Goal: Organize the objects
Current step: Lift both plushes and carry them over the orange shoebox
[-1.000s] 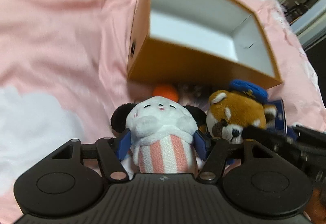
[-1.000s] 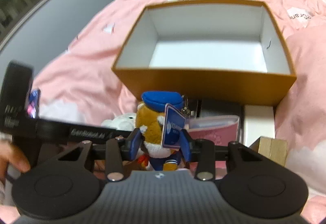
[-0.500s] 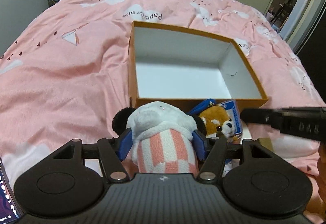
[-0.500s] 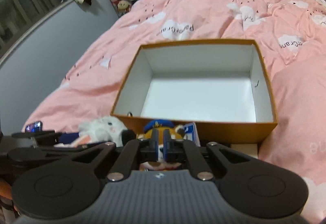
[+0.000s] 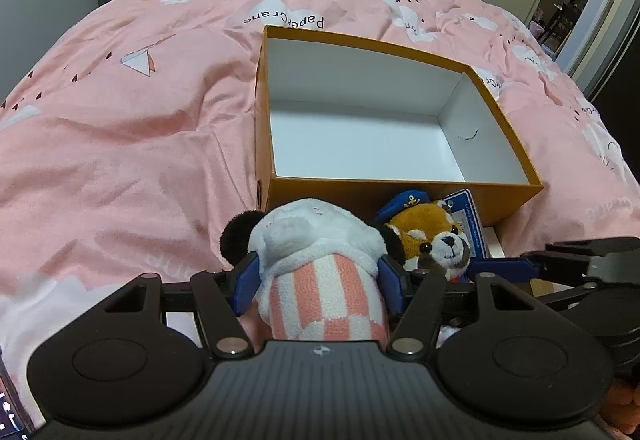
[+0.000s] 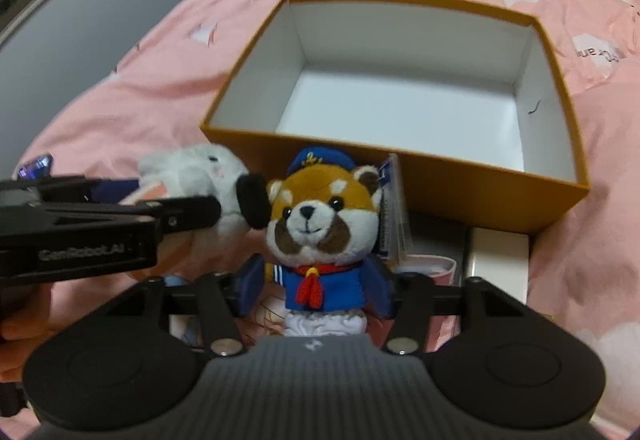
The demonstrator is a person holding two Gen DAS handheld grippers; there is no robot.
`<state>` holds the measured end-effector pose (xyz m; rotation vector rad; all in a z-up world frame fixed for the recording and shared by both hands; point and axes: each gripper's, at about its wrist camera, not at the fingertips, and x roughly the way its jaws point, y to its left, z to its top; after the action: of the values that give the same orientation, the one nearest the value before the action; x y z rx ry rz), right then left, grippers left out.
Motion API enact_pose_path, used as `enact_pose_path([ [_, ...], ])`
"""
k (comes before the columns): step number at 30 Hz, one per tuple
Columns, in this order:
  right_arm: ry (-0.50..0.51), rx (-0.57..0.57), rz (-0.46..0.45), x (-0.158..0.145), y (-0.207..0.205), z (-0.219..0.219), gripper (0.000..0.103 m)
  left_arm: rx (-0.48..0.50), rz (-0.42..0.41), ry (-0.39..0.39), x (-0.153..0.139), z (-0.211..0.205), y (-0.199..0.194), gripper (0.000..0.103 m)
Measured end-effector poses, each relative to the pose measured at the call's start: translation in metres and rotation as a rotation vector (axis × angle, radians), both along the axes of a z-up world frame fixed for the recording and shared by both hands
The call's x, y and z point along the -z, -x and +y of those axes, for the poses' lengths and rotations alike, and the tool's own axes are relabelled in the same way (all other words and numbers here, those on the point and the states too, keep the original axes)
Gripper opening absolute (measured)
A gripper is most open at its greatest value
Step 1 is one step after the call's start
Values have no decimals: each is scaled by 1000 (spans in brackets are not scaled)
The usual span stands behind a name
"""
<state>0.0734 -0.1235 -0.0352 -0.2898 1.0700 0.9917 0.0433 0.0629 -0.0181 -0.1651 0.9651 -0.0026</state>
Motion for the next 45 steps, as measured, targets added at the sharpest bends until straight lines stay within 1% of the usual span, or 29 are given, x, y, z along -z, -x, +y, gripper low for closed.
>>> enact_pose_path([
  [1,3,-13,-8,2,1,3,70,0,0,-6,1,-1,0,70],
  [3,13,-36,-35,4,3,9,73,-1,3,-14,2,-3,-1,70],
  [5,31,-58,-64,8,6,15,79,-4,3,-16,3,-3,-1,70],
  [8,70,-88,-116,13,11,24,80,-7,4,-24,5,-5,-1,70],
  [9,95,-93,-141,15,13,27,79,-8,6,-27,5,-5,-1,70],
  [10,115,-92,-150,18,12,29,76,-7,7,-26,6,-5,-2,70],
  [11,118,-87,-138,22,10,30,72,-5,11,-19,8,-5,-2,70],
  [12,113,-77,-120,24,6,29,70,-5,14,-18,8,-4,-3,70],
  [14,89,-59,-109,22,3,25,59,-8,10,-22,9,-4,-2,70],
  [15,82,-53,-109,19,3,24,56,-7,6,-21,8,-3,-1,70],
  [18,58,-34,-108,11,3,17,52,9,-22,-25,2,-6,3,70],
  [19,52,-24,-110,8,2,14,47,15,-33,-29,0,-7,5,70],
  [24,-20,3,-125,-21,1,-8,47,42,-122,-12,-22,-10,13,70],
  [28,-73,24,-148,-47,-6,-19,47,49,-187,2,-43,-11,10,70],
  [31,-115,29,-172,-68,-15,-21,47,43,-235,-29,-59,-14,-2,70],
  [36,-154,58,-256,-96,-33,-16,47,37,-316,-93,-76,-23,-26,70],
  [38,-173,73,-272,-102,-44,-11,47,37,-333,-117,-77,-26,-40,70],
  [41,-184,88,-280,-104,-62,-1,47,29,-329,-163,-70,-30,-62,70],
  [43,-178,97,-262,-98,-77,7,47,39,-319,-191,-64,-34,-76,71],
  [45,-168,107,-238,-88,-91,17,47,53,-293,-207,-56,-36,-91,71],
])
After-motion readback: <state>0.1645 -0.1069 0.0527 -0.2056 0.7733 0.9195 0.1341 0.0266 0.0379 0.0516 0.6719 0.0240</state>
